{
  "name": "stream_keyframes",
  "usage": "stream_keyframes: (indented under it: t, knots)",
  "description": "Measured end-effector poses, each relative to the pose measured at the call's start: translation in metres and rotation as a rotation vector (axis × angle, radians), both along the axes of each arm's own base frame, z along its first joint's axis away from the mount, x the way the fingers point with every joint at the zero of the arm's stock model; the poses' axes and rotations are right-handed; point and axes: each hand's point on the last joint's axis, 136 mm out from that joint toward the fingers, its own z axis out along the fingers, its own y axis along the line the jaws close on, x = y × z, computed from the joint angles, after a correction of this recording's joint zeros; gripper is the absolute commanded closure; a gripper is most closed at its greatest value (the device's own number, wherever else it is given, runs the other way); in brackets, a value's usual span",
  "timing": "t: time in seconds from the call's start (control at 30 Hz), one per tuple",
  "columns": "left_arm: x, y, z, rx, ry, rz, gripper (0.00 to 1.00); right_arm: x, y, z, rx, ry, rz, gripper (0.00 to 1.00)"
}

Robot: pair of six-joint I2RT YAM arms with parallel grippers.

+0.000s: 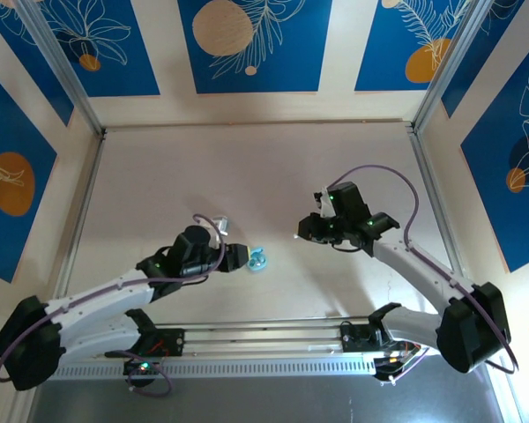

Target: Insert the wireless bluetooth earbuds into the charging case

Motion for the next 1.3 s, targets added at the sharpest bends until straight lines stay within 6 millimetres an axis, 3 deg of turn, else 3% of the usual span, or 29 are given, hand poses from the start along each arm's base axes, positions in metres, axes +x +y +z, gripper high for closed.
stream_keyframes:
  t: [0.27,0.67,0.77,1.0,1.13,1.3]
  knots:
    - [0.002,0.009,0.053,0.038,-0.178,-0.039,0.00,-0.029,-0.005,0.009,0.006,-0.008,0.023,0.87]
    - [0.012,0.018,0.083,0.061,-0.427,-0.030,0.00,-0.052,0.005,0.009,-0.010,0.010,0.061,0.87]
    - [0.019,0.022,0.077,0.079,-0.470,0.002,0.00,-0.055,0.009,0.004,-0.025,0.029,0.073,0.88]
    - [0.025,0.039,0.040,0.175,-0.483,0.061,0.00,-0.062,0.021,-0.014,-0.074,0.073,0.105,0.88]
    - [0.032,0.041,0.037,0.181,-0.492,0.091,0.00,-0.066,0.031,-0.022,-0.094,0.089,0.127,0.88]
    - [0.042,0.042,0.015,0.218,-0.450,0.110,0.00,-0.071,0.043,-0.031,-0.129,0.108,0.151,0.88]
